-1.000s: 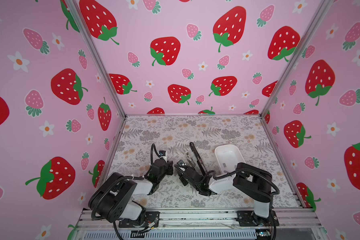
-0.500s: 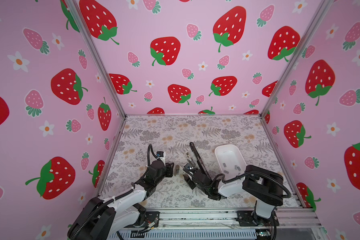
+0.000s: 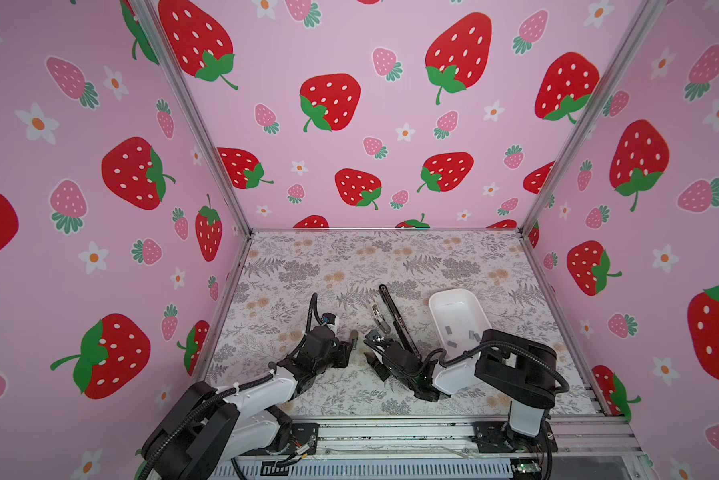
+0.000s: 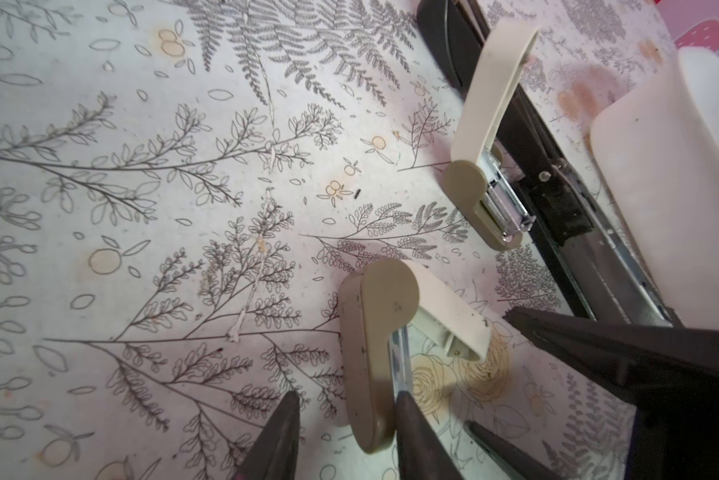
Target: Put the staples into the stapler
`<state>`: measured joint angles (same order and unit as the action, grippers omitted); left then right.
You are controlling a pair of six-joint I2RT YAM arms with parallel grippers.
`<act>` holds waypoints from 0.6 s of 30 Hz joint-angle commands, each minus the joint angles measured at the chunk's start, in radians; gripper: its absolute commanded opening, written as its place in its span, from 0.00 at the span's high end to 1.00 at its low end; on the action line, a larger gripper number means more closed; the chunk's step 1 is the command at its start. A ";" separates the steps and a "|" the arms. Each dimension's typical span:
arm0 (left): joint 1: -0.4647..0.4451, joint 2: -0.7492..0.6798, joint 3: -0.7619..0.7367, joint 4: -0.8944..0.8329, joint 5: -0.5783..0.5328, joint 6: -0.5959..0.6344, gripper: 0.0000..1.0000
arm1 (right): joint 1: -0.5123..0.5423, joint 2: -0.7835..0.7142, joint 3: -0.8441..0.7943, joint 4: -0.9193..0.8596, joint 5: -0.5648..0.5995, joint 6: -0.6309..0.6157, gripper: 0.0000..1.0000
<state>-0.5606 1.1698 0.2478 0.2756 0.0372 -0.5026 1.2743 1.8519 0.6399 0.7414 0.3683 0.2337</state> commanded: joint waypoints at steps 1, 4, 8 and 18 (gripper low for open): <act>-0.005 0.026 0.022 0.022 0.021 -0.010 0.65 | 0.002 -0.007 0.000 0.024 -0.001 -0.008 0.43; -0.009 0.050 0.024 0.044 0.029 -0.011 0.67 | 0.001 -0.010 -0.002 0.025 -0.008 -0.005 0.43; -0.010 0.086 0.027 0.066 0.030 -0.026 0.77 | 0.001 -0.013 -0.005 0.026 -0.008 -0.001 0.44; -0.010 0.134 0.021 0.141 0.038 -0.077 0.91 | 0.000 -0.063 -0.040 0.044 0.017 0.004 0.44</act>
<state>-0.5678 1.2888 0.2535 0.3904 0.0650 -0.5549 1.2743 1.8217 0.6144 0.7582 0.3676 0.2344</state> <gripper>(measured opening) 0.121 0.556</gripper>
